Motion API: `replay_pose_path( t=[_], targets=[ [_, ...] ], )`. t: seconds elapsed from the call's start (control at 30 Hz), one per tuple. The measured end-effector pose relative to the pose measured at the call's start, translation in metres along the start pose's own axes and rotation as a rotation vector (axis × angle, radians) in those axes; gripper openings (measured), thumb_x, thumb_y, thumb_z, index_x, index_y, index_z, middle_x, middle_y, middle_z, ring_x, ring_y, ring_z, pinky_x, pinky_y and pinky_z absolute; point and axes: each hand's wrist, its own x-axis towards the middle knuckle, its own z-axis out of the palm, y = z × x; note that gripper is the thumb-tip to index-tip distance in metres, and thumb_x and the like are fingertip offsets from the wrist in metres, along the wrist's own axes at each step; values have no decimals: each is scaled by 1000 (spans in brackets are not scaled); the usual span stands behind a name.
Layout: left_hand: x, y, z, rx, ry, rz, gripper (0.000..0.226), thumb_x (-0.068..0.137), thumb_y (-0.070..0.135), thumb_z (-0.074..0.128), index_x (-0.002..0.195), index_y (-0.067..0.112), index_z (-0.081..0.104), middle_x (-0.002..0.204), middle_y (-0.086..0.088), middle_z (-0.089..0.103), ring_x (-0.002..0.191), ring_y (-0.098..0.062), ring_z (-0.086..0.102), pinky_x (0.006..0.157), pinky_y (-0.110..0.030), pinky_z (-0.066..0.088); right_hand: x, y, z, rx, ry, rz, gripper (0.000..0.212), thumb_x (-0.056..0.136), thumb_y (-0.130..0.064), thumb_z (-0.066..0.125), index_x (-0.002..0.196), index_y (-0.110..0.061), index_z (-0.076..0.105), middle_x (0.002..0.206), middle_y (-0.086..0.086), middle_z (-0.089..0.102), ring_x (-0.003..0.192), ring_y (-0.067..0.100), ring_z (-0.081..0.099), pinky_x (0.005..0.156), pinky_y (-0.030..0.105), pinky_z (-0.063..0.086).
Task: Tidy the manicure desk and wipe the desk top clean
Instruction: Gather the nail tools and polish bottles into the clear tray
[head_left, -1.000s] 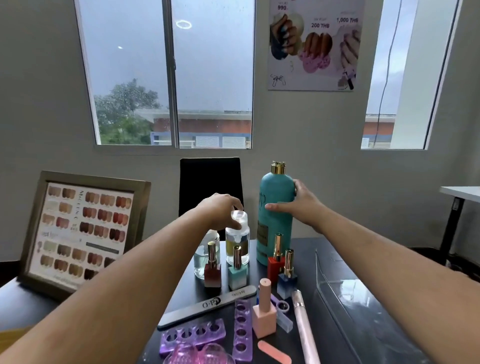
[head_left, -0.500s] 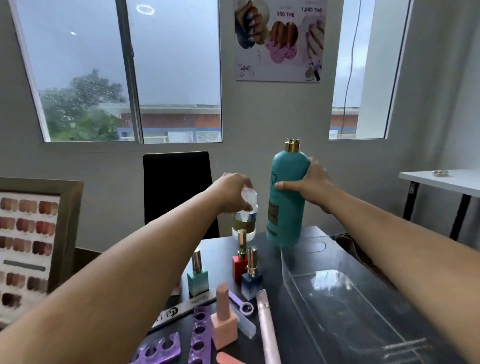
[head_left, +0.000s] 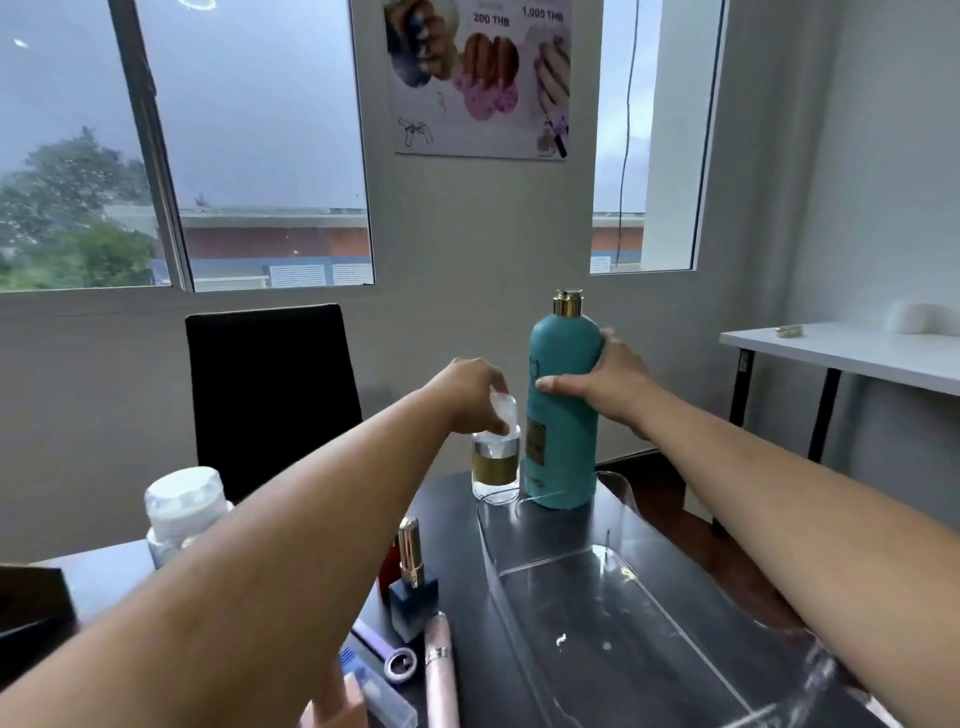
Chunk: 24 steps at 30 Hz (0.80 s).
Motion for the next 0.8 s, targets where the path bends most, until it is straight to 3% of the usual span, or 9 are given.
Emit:
replay_pose_path(
  t=[0.23, 0.33, 0.43, 0.53, 0.7, 0.8],
  targets=[
    [-12, -7, -8, 1, -38, -24, 68, 72, 38, 75, 133, 21, 48, 136, -3, 52, 124, -24, 46, 105, -35, 36, -10, -9, -8, 7, -48, 0, 87, 63, -43, 83, 133, -18, 37, 130, 6, 52, 114, 24, 52, 95, 39, 47],
    [-32, -14, -28, 20, 15, -9, 71, 75, 44, 72, 137, 25, 43, 141, -2, 47, 128, -25, 43, 107, -34, 33, -24, -23, -15, -76, 144, -119, 92, 66, -44, 81, 139, -15, 32, 142, 10, 44, 127, 27, 45, 101, 36, 38],
    [-63, -28, -50, 77, 42, -25, 73, 77, 51, 66, 140, 29, 37, 145, 0, 43, 132, -24, 38, 108, -35, 31, -45, -43, -19, -128, 296, -331, 74, 70, -40, 78, 131, -17, 43, 134, 7, 49, 122, 23, 46, 93, 26, 35],
    [-102, -43, -67, 176, 61, -48, 72, 80, 55, 60, 142, 33, 31, 149, 4, 36, 136, -20, 33, 109, -40, 32, -70, -68, -7, -148, 147, -449, 62, 71, -39, 78, 123, -19, 53, 127, 4, 54, 117, 19, 49, 95, 27, 38],
    [-162, -71, -81, 265, 2, -118, 71, 80, 56, 58, 141, 34, 31, 149, 5, 36, 136, -18, 33, 107, -41, 35, -104, -95, 30, -279, -374, -443, 62, 72, -42, 77, 126, -25, 53, 132, 0, 53, 119, 14, 50, 100, 31, 41],
    [-187, -89, -84, 247, -54, -172, 70, 80, 52, 61, 140, 30, 35, 146, 2, 40, 134, -20, 35, 108, -38, 35, -114, -100, 52, -408, -492, -451, 55, 75, -46, 73, 124, -28, 55, 130, -2, 56, 116, 12, 53, 102, 34, 40]
  ],
)
